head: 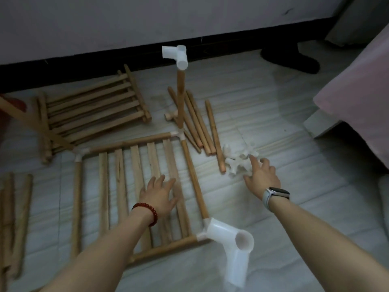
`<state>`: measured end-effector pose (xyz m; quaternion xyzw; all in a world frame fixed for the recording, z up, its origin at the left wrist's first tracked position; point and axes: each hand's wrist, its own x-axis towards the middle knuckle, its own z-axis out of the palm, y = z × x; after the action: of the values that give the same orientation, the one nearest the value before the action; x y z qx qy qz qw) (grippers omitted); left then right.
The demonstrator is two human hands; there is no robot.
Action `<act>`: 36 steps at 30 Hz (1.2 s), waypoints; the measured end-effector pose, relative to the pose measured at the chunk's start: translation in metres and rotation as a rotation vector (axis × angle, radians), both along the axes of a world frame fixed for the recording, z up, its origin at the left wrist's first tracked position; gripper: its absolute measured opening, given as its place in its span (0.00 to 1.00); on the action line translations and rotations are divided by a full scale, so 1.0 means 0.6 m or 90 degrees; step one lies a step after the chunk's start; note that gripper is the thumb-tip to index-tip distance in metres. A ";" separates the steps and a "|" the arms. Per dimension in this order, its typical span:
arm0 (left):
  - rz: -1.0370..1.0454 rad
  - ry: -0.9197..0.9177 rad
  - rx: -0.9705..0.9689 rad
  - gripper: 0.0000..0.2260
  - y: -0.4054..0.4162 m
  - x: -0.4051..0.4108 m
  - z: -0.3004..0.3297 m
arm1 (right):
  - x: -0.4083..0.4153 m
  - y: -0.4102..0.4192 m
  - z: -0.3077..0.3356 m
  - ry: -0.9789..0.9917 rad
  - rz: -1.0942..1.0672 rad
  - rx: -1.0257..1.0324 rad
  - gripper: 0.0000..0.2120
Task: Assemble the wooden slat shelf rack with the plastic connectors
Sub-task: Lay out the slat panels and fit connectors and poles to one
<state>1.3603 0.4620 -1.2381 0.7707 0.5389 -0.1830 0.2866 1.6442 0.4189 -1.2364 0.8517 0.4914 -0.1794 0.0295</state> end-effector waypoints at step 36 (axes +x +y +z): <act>0.464 -0.392 0.164 0.17 -0.290 -0.390 0.334 | -0.560 -0.139 0.446 0.419 0.515 0.164 0.18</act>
<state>1.1262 0.2882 -1.0379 0.5797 0.6816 0.2334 0.3806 1.3084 0.3358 -0.9689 0.4899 0.7816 -0.3494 -0.1644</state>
